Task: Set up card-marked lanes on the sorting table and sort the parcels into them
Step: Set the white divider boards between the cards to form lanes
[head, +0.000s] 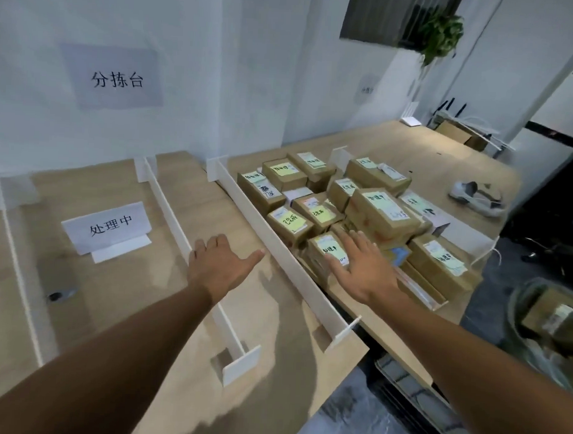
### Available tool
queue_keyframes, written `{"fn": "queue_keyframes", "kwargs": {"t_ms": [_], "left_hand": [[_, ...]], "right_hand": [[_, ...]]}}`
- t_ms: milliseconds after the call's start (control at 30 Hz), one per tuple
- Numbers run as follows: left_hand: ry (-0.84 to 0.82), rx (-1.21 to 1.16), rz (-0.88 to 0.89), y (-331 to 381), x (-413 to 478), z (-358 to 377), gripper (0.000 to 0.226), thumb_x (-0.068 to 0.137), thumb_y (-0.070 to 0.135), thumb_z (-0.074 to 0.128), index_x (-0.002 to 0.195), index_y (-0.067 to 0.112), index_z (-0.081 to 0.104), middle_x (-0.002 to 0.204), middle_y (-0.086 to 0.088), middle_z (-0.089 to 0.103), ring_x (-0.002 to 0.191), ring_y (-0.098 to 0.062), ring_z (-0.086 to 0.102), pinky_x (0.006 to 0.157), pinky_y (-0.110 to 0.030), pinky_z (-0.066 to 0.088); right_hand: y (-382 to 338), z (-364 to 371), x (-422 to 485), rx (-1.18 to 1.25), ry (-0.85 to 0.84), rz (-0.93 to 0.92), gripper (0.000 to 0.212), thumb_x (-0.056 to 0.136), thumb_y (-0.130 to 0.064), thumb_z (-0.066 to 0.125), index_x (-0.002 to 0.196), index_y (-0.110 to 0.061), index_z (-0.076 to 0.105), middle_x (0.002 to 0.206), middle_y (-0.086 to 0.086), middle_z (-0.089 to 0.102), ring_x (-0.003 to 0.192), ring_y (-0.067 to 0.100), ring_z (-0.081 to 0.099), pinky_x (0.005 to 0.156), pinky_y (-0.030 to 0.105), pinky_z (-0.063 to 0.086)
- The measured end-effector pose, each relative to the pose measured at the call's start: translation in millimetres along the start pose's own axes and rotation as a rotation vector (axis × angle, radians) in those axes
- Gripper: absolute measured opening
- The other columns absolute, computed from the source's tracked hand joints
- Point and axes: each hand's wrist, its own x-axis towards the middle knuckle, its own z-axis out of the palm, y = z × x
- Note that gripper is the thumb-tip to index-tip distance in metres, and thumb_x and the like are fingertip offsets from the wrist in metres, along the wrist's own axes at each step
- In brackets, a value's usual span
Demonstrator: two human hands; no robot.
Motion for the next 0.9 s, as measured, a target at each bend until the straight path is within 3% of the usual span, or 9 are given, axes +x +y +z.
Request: {"fn": "queue_keyframes", "kwargs": {"t_ms": [100, 267, 500, 800, 900], "left_hand": [[-0.027, -0.001, -0.073, 28, 33, 13, 0.119, 0.075, 0.097, 0.029, 0.158, 0.011, 0.028, 0.163, -0.012, 0.032, 0.151, -0.040, 0.020, 0.120, -0.052, 0.025], [-0.019, 0.004, -0.237, 69, 75, 41, 0.120, 0.072, 0.098, 0.030, 0.152, 0.010, 0.034, 0.153, -0.013, 0.044, 0.139, -0.043, 0.035, 0.111, -0.050, 0.036], [0.018, -0.057, -0.593, 121, 100, 114, 0.121, 0.066, 0.100, 0.032, 0.145, 0.009, 0.043, 0.144, -0.014, 0.051, 0.131, -0.045, 0.045, 0.103, -0.052, 0.041], [0.041, -0.151, -0.769, 192, 121, 180, 0.106, 0.075, 0.091, 0.044, 0.145, 0.012, 0.039, 0.142, -0.012, 0.051, 0.123, -0.036, 0.053, 0.090, -0.046, 0.049], [0.007, -0.185, -0.785, 200, 134, 204, 0.089, 0.085, 0.079, 0.049, 0.143, 0.012, 0.037, 0.136, -0.014, 0.056, 0.118, -0.035, 0.059, 0.085, -0.043, 0.050]], "right_hand": [[16, 1, 49, 0.016, -0.008, -0.062, 0.087, 0.091, -0.078, 0.013, 0.162, -0.028, 0.020, 0.169, 0.004, 0.023, 0.157, 0.022, 0.013, 0.126, 0.046, 0.017], [42, 18, 128, 0.045, 0.053, -0.168, 0.083, 0.093, -0.075, 0.016, 0.160, -0.026, 0.027, 0.166, 0.008, 0.028, 0.155, 0.025, 0.020, 0.125, 0.048, 0.020], [89, 61, 211, 0.077, 0.008, -0.396, 0.072, 0.095, -0.070, 0.028, 0.154, -0.029, 0.031, 0.153, 0.007, 0.046, 0.140, 0.027, 0.041, 0.114, 0.047, 0.035], [129, 83, 266, 0.127, -0.101, -0.487, 0.082, 0.091, -0.075, 0.018, 0.159, -0.029, 0.023, 0.164, 0.006, 0.033, 0.153, 0.027, 0.024, 0.122, 0.049, 0.024], [135, 90, 271, 0.144, -0.109, -0.460, 0.080, 0.091, -0.074, 0.020, 0.157, -0.030, 0.026, 0.160, 0.005, 0.038, 0.150, 0.026, 0.028, 0.119, 0.050, 0.029]]}}
